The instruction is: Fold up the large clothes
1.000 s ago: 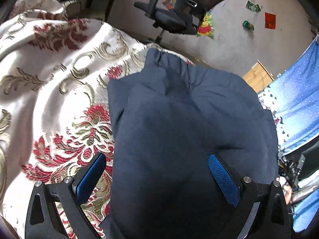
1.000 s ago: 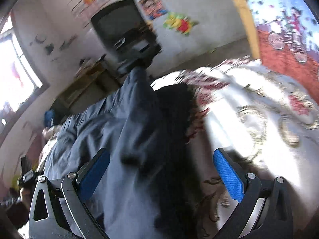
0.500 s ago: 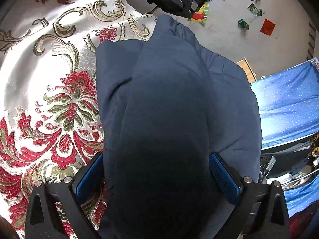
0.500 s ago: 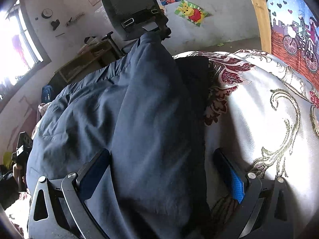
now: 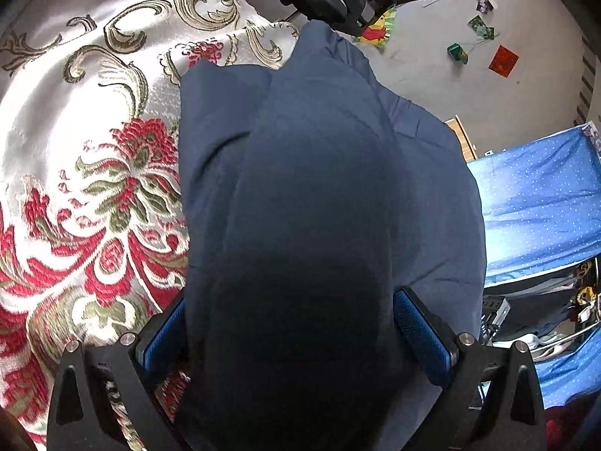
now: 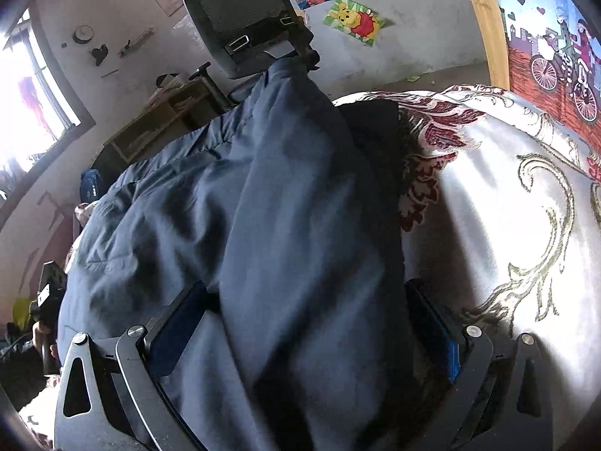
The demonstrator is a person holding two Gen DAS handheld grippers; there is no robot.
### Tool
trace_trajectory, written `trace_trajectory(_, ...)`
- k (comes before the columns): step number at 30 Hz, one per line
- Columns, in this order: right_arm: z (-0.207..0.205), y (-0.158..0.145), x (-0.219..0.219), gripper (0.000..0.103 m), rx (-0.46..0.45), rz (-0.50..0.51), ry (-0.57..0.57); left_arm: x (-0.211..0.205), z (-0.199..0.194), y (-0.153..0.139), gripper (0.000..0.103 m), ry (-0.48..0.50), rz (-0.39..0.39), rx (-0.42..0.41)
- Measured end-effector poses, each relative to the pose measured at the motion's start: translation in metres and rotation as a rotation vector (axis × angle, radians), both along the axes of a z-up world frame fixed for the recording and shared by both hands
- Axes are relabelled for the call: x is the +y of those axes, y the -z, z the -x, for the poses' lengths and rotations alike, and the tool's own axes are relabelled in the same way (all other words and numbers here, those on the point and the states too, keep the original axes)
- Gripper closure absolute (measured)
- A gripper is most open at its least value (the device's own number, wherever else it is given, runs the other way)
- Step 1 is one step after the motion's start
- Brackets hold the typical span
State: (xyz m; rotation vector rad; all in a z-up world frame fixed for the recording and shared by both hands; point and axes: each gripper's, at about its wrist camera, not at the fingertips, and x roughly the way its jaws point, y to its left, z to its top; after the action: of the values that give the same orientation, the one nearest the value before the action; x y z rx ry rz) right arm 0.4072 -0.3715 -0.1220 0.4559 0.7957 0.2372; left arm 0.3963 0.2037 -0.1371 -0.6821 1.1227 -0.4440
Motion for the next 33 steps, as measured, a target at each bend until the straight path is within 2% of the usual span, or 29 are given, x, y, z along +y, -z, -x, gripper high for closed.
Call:
trace_trajectory(2,0.001,0.001,0.002,0.018,0.006,-0.019,-0.009,-0.003,0.003,-0.002,0.008,-0.011,-0.005,-0.008)
trace_trajectory(6,0.004,0.004,0.001,0.028,0.015,-0.082,0.008,-0.009,0.005,-0.006,0.025,-0.042,-0.020,-0.014)
trace_trajectory(9,0.008,0.008,0.000,0.041,0.015,-0.131,0.020,-0.014,0.008,-0.012,0.037,-0.074,-0.047,-0.012)
trace_trajectory(11,0.011,0.009,0.001,0.057,0.003,-0.151,0.021,-0.023,0.011,-0.022,0.046,-0.094,-0.093,-0.018)
trace_trajectory(13,0.015,0.007,0.002,0.067,-0.013,-0.169,0.023,-0.026,0.013,-0.034,0.058,-0.117,-0.141,-0.031)
trace_trajectory(17,0.023,-0.009,0.006,0.084,-0.076,-0.140,0.033,-0.045,0.024,-0.067,0.072,-0.160,-0.253,-0.089)
trace_trajectory(21,0.034,-0.038,0.006,0.090,-0.181,-0.108,0.026,-0.061,0.032,-0.099,0.081,-0.177,-0.323,-0.170)
trace_trajectory(27,0.059,-0.090,0.002,0.091,-0.366,0.010,0.042,-0.098,0.030,-0.145,0.083,-0.151,-0.303,-0.332)
trace_trajectory(31,0.073,-0.114,-0.018,0.091,-0.450,0.061,0.119,-0.136,0.016,-0.159,0.083,-0.108,-0.290,-0.405)
trace_trajectory(33,0.077,-0.121,-0.035,0.091,-0.469,0.078,0.174,-0.152,0.010,-0.157,0.083,-0.096,-0.268,-0.426)
